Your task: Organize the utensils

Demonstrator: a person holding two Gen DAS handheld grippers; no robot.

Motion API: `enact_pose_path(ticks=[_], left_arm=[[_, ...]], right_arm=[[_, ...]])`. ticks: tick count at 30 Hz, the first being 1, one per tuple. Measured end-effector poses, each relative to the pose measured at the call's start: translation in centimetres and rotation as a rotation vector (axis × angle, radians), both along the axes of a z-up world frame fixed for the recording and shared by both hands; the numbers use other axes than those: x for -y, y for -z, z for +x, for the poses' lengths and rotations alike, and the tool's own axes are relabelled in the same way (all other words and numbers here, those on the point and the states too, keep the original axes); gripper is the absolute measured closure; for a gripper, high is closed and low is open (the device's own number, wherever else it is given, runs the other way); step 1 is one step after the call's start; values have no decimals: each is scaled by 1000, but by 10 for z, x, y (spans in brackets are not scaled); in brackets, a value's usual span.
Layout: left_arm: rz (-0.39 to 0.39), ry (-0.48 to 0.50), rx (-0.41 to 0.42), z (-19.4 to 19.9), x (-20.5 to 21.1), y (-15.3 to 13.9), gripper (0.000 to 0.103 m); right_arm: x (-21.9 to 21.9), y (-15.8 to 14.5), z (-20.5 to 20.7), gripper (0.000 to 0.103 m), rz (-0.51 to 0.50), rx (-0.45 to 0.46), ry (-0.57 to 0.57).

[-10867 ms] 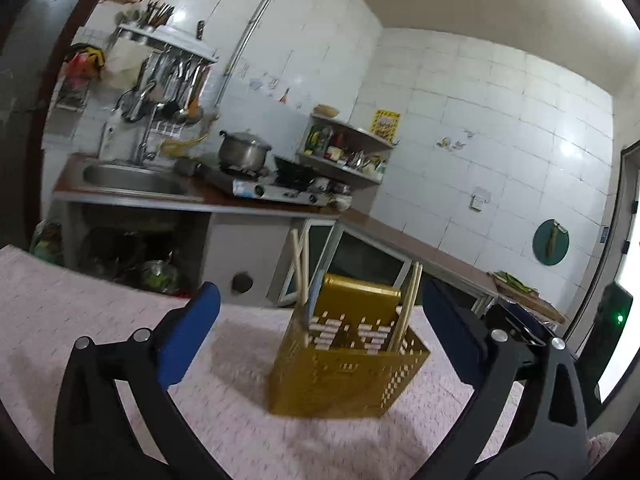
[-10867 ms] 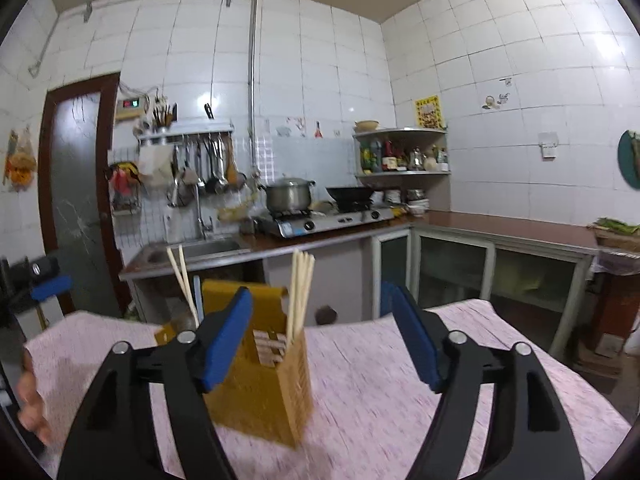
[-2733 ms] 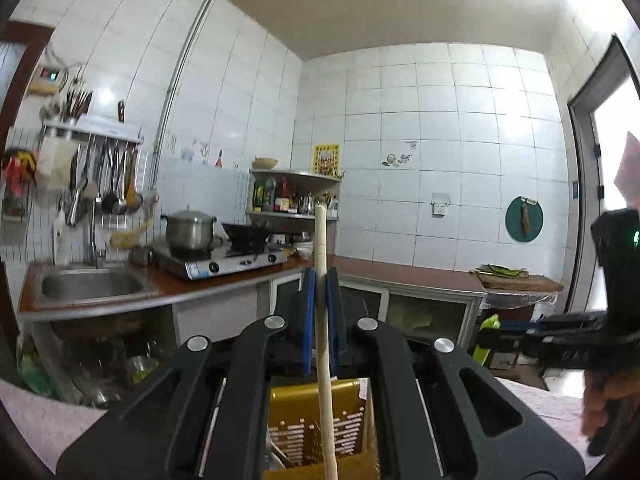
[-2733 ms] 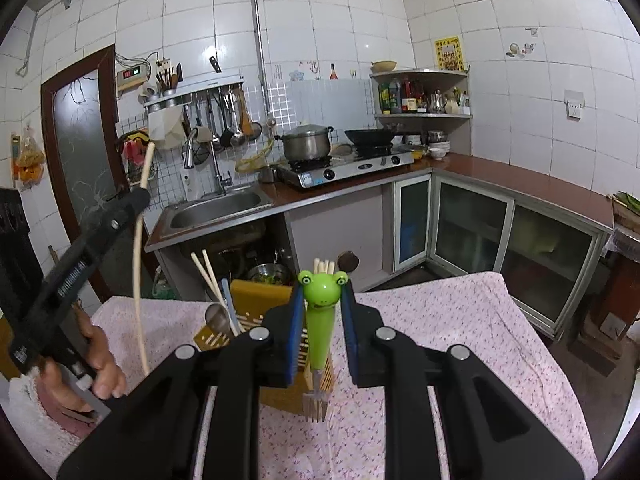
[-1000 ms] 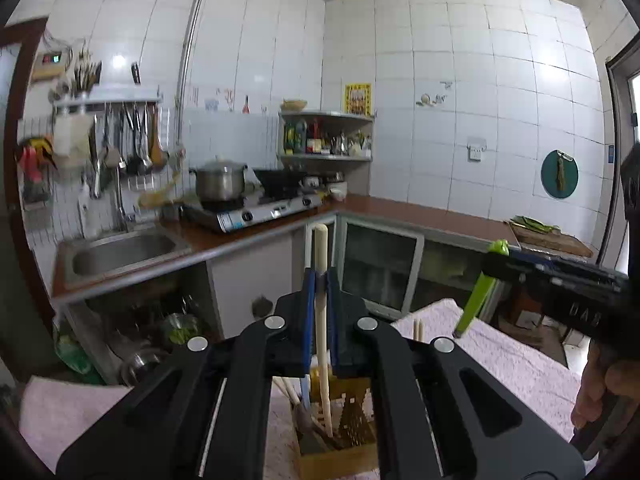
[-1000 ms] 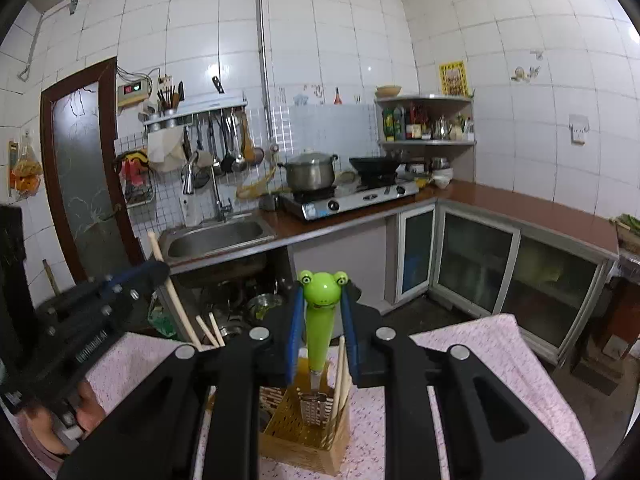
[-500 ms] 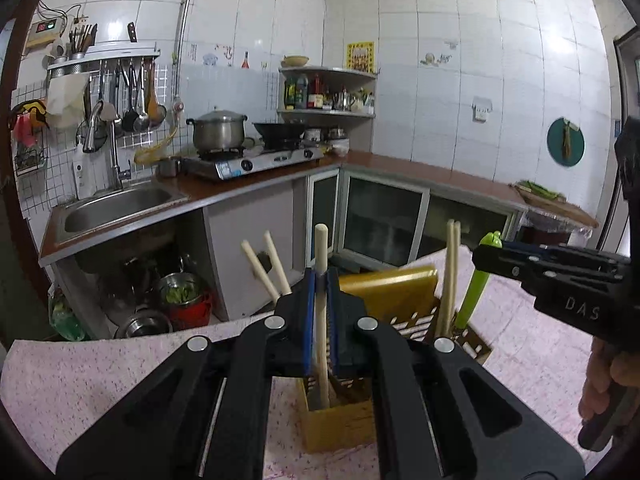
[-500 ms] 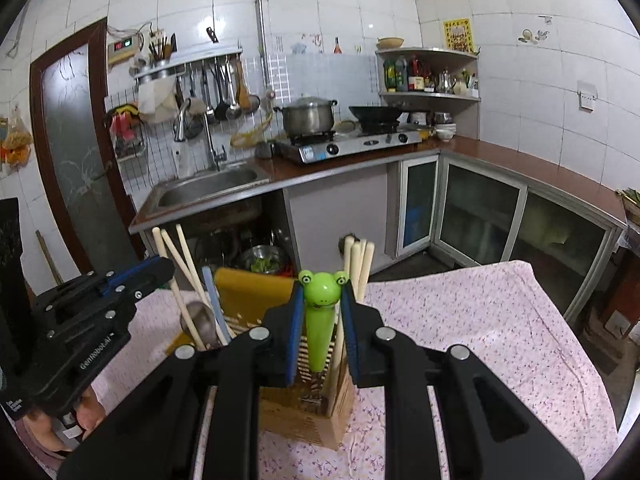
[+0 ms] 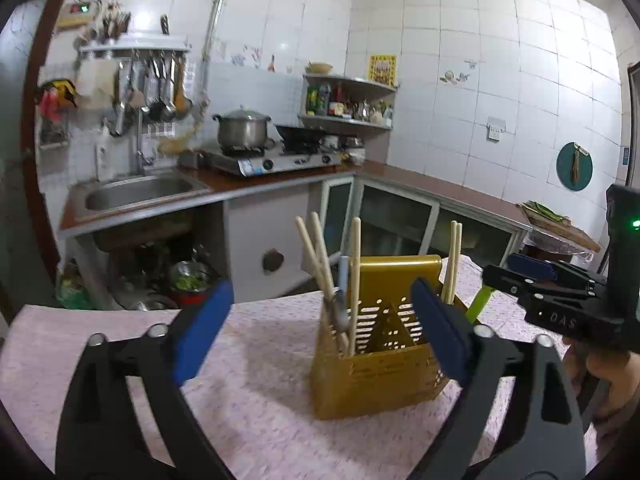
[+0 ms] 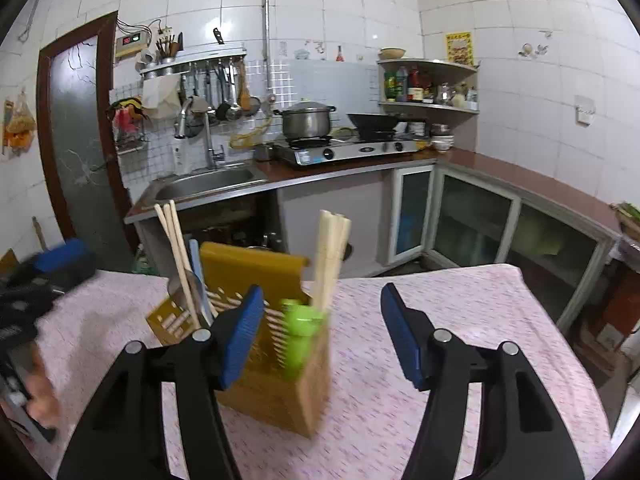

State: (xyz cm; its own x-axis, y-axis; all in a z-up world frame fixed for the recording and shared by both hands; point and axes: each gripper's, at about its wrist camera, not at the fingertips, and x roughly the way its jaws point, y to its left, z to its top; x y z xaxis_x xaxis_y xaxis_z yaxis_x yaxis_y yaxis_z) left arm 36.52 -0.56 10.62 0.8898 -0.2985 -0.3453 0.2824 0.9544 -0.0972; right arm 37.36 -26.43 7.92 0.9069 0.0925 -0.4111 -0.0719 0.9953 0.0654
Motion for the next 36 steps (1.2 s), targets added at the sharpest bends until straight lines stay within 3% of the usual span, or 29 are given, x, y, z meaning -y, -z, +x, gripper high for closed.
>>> enact_pose_path(ticks=[1, 7, 13, 20, 26, 36], left_arm=[[1, -15, 13, -10, -4, -3, 5], [-20, -66, 39, -73, -21, -6, 5], [-44, -126, 63, -132, -22, 4, 5], [1, -207, 122, -195, -11, 28, 5], [-46, -216, 128, -232, -13, 56, 5], [2, -261, 182, -244, -9, 82, 5]], right_arm=[[3, 1, -8, 34, -1, 4, 8], [4, 2, -70, 15, -16, 54, 36], [-18, 1, -145, 5, -38, 156, 25], [-34, 19, -212, 4, -14, 212, 48], [-38, 49, -248, 4, -9, 235, 80], [-45, 77, -252, 4, -45, 244, 106]])
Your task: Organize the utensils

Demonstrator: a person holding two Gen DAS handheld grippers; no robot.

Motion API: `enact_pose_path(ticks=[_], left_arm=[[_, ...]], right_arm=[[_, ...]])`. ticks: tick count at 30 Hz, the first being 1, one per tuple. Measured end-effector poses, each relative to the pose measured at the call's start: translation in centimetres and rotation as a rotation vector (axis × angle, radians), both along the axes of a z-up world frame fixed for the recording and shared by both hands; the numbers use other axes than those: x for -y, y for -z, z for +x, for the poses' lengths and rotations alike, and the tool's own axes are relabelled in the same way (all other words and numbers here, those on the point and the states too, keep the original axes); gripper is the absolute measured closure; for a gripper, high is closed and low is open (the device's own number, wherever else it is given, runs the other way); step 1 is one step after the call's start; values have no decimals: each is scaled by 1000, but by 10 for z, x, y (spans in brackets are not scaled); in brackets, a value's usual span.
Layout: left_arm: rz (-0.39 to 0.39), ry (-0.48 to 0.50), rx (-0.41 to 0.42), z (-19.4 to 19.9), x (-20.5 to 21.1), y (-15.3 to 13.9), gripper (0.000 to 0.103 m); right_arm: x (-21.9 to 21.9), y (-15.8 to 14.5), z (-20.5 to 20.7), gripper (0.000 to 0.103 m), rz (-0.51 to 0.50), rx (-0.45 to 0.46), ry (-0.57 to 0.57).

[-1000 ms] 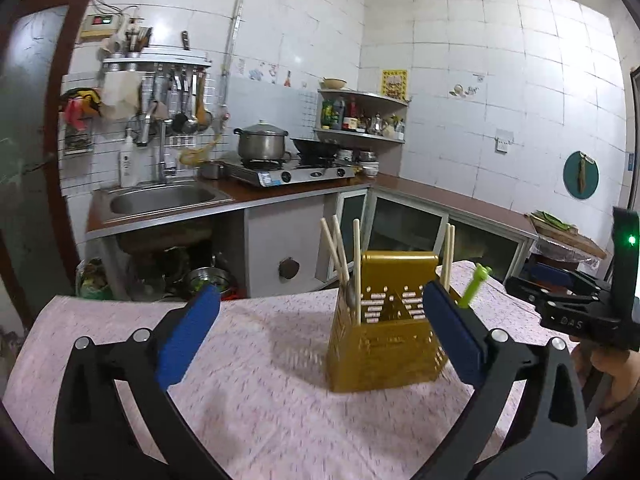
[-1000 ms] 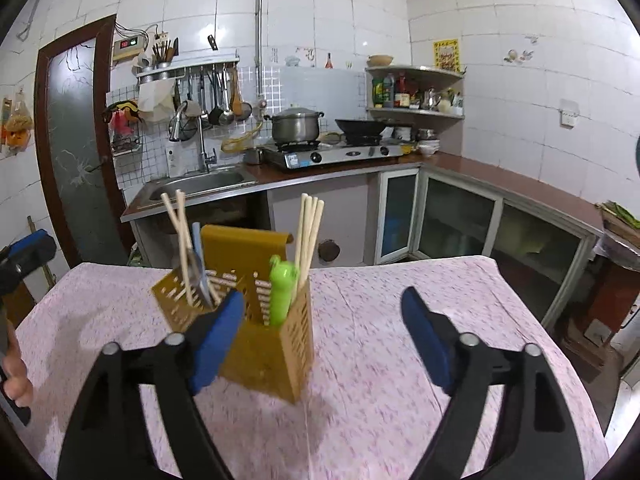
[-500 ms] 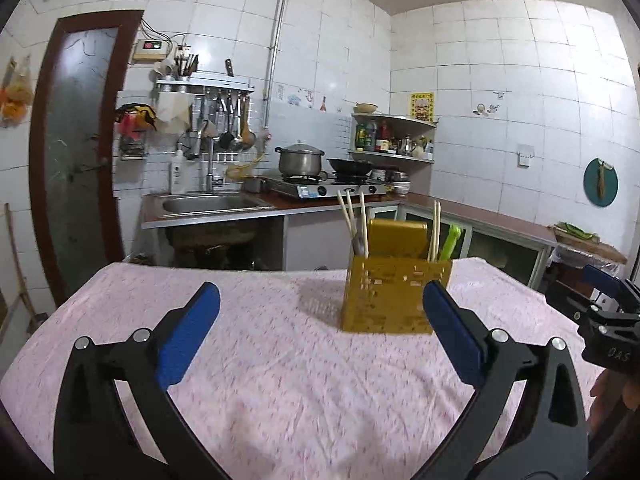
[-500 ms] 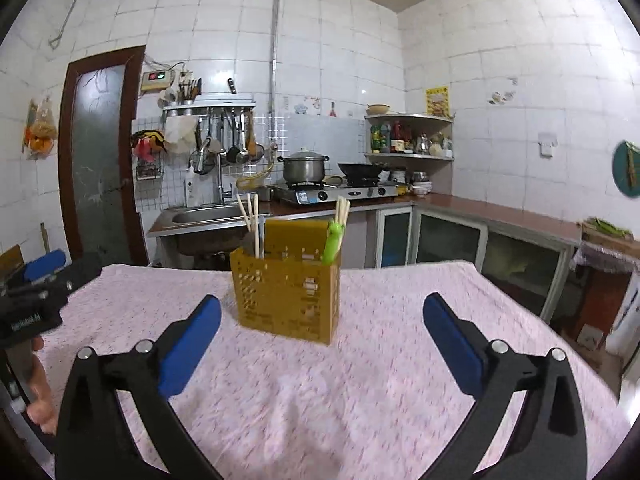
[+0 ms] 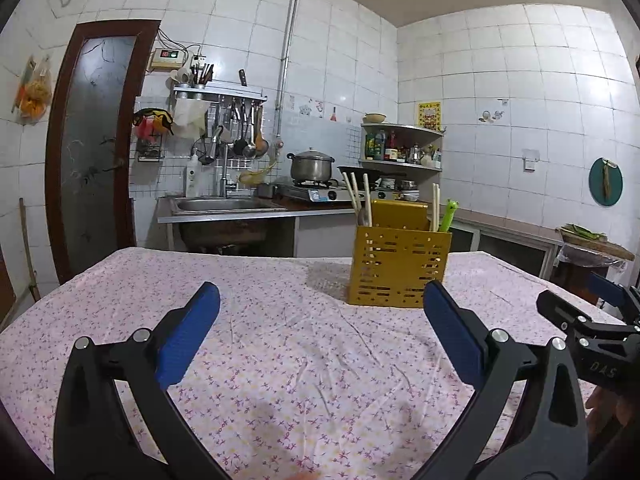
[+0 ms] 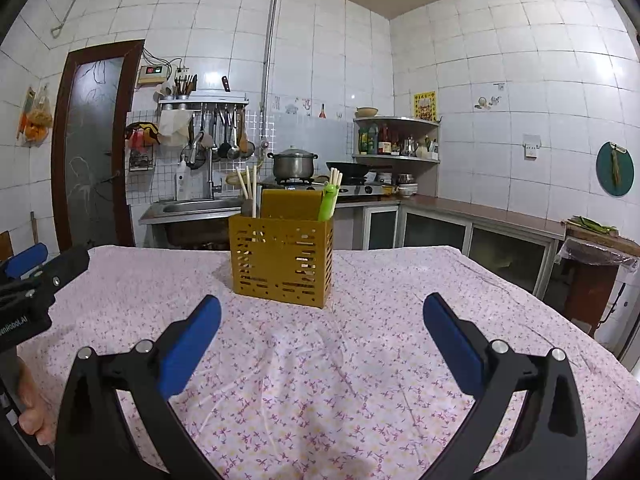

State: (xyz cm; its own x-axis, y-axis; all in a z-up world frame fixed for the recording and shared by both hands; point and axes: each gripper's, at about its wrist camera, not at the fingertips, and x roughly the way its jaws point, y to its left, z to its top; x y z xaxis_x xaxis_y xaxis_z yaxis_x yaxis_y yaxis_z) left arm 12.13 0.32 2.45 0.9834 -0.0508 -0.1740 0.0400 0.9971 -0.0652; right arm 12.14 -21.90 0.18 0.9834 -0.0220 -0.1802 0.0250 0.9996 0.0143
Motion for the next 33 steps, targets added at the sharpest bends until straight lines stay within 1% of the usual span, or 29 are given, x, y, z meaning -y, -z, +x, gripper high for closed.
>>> enact_pose_path(ticks=[4, 6, 9, 11, 20, 27, 33], left_arm=[[20, -8, -9, 2, 2, 7, 5], [42, 2, -21, 3, 6, 10, 5], [67, 3, -17, 2, 12, 11, 5], [73, 5, -18, 2, 12, 11, 5], [43, 0, -71, 10, 6, 15, 5], [60, -23, -53, 6, 9, 14, 5], [48, -24, -65, 9, 7, 15, 5]], right_arm=[[2, 6, 3, 4, 24, -18, -3], [0, 8, 3, 4, 18, -21, -5], [-2, 8, -1, 4, 6, -6, -7], [-3, 8, -2, 4, 2, 0, -8], [-2, 7, -6, 4, 3, 17, -1], [-2, 5, -8, 4, 3, 26, 9], [-2, 5, -10, 4, 3, 25, 9]])
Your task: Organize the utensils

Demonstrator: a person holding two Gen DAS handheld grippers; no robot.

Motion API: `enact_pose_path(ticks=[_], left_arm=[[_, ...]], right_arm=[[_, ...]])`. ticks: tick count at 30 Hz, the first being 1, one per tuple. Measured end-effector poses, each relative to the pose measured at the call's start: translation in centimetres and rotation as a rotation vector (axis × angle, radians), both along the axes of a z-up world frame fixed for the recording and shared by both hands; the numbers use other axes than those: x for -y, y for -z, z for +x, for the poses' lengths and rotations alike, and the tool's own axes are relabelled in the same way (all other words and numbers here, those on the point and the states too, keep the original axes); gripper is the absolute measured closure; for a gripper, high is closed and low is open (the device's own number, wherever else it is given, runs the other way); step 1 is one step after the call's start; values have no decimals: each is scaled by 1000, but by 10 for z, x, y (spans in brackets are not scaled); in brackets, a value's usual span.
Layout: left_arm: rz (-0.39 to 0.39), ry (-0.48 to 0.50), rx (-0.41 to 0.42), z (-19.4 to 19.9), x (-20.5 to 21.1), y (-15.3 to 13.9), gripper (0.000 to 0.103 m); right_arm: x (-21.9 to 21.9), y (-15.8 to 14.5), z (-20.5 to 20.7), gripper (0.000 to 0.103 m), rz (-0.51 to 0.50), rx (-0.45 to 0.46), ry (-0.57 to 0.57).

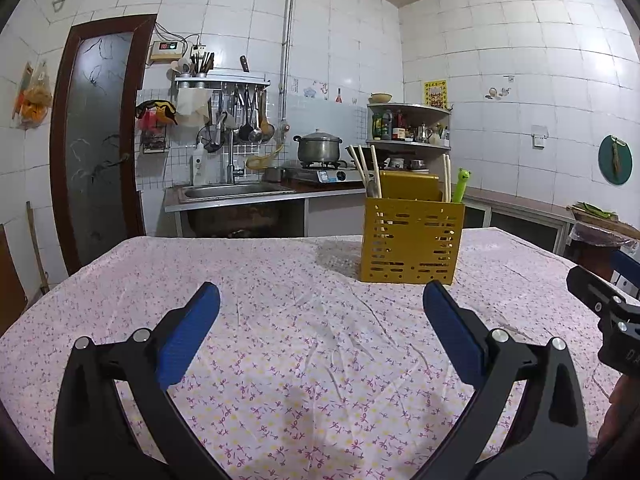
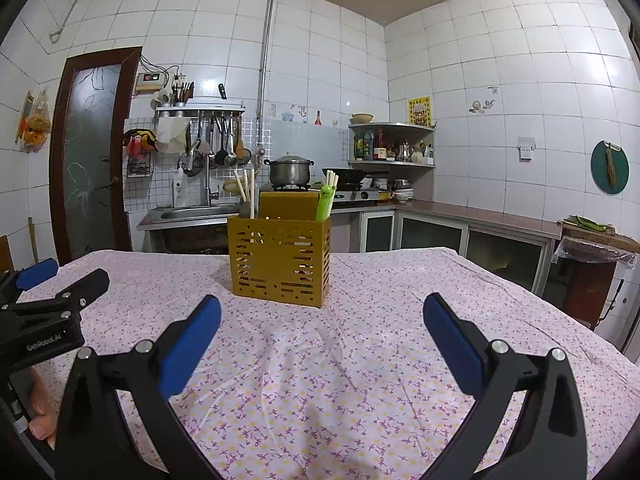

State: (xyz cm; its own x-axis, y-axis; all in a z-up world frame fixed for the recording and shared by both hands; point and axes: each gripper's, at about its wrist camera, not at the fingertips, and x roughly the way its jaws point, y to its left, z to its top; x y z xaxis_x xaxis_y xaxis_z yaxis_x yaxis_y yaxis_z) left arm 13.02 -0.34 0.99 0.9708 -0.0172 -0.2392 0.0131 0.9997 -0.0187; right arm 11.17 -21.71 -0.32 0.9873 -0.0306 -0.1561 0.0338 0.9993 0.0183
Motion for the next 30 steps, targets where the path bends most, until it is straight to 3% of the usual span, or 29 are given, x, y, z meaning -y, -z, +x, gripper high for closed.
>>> enact_pose_path(ticks=[30], left_arm=[[6, 19, 6, -1, 1, 1, 5]], right_arm=[[1, 0, 0, 4, -10, 7, 4]])
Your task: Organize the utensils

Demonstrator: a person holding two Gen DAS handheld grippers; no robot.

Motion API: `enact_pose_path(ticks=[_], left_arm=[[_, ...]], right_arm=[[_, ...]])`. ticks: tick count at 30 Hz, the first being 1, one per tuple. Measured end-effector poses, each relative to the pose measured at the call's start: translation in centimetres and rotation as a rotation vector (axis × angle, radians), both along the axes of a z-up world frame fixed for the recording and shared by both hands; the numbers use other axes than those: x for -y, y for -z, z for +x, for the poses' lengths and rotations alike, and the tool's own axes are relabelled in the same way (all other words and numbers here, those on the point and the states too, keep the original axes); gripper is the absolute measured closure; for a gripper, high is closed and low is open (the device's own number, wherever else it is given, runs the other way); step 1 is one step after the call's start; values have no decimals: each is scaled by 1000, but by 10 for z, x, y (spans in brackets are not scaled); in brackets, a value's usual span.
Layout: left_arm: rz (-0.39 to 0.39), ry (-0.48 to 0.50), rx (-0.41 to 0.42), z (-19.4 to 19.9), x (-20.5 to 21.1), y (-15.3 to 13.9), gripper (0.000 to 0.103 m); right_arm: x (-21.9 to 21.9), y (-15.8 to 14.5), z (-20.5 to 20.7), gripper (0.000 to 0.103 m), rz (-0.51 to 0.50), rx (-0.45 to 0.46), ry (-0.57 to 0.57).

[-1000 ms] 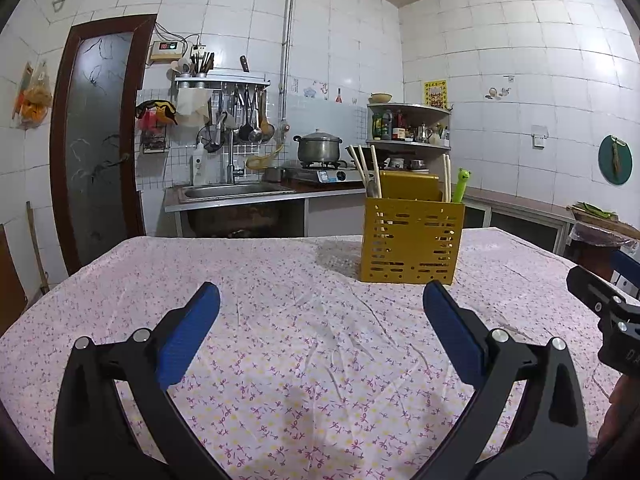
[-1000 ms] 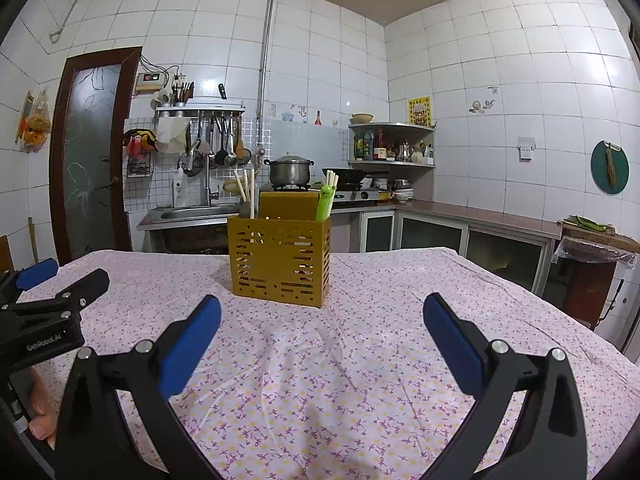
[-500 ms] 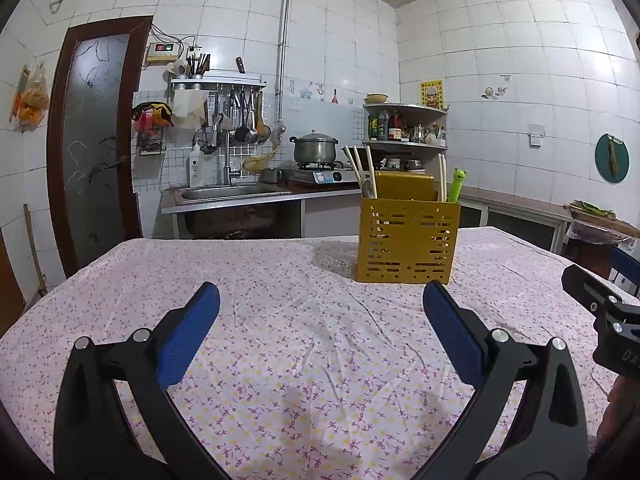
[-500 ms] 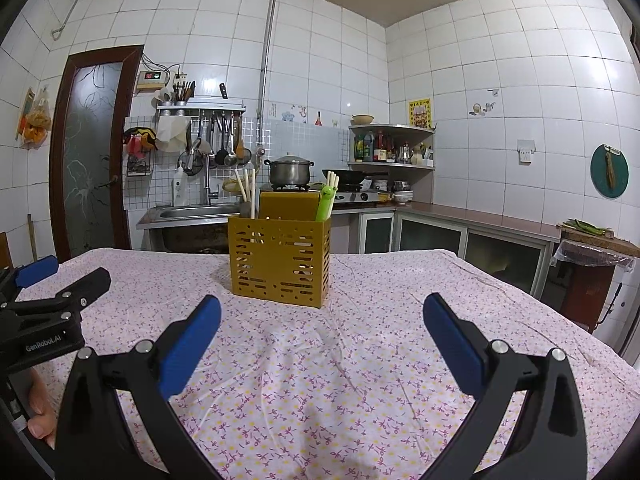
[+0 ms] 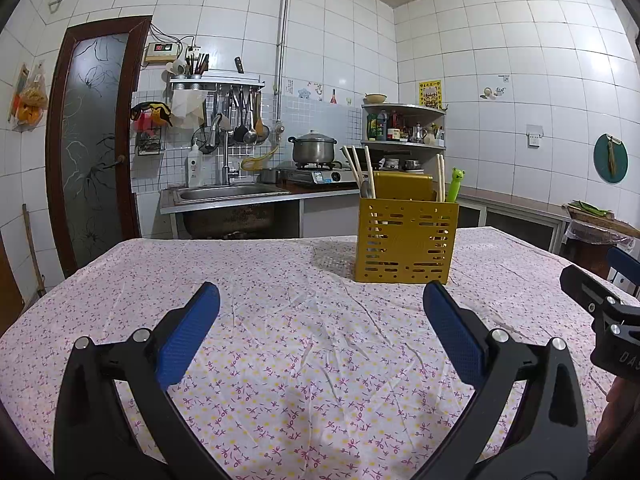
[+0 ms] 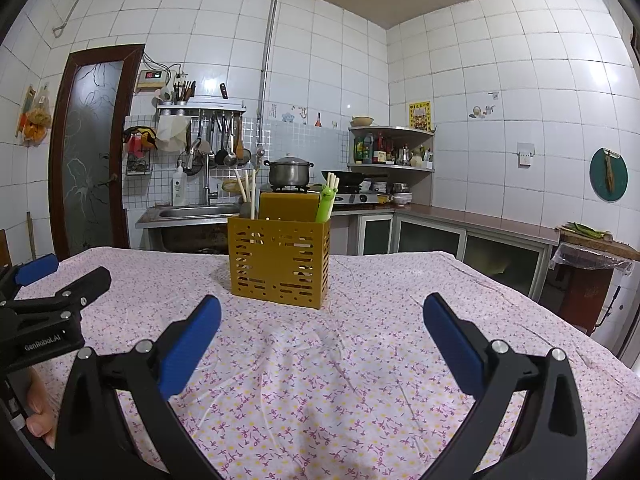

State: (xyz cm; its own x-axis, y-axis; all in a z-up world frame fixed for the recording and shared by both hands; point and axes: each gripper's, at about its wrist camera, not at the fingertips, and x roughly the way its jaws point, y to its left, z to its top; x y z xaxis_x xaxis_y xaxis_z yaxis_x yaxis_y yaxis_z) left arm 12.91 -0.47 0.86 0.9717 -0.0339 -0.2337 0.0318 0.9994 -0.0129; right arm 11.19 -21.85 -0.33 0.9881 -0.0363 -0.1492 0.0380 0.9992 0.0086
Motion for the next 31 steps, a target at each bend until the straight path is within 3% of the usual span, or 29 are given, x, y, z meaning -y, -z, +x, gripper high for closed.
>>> enact_pose_path(ticks=[31], left_arm=[[-4, 35, -14, -1, 6, 1, 5]], right_arm=[[3, 0, 2, 4, -4, -3, 2]])
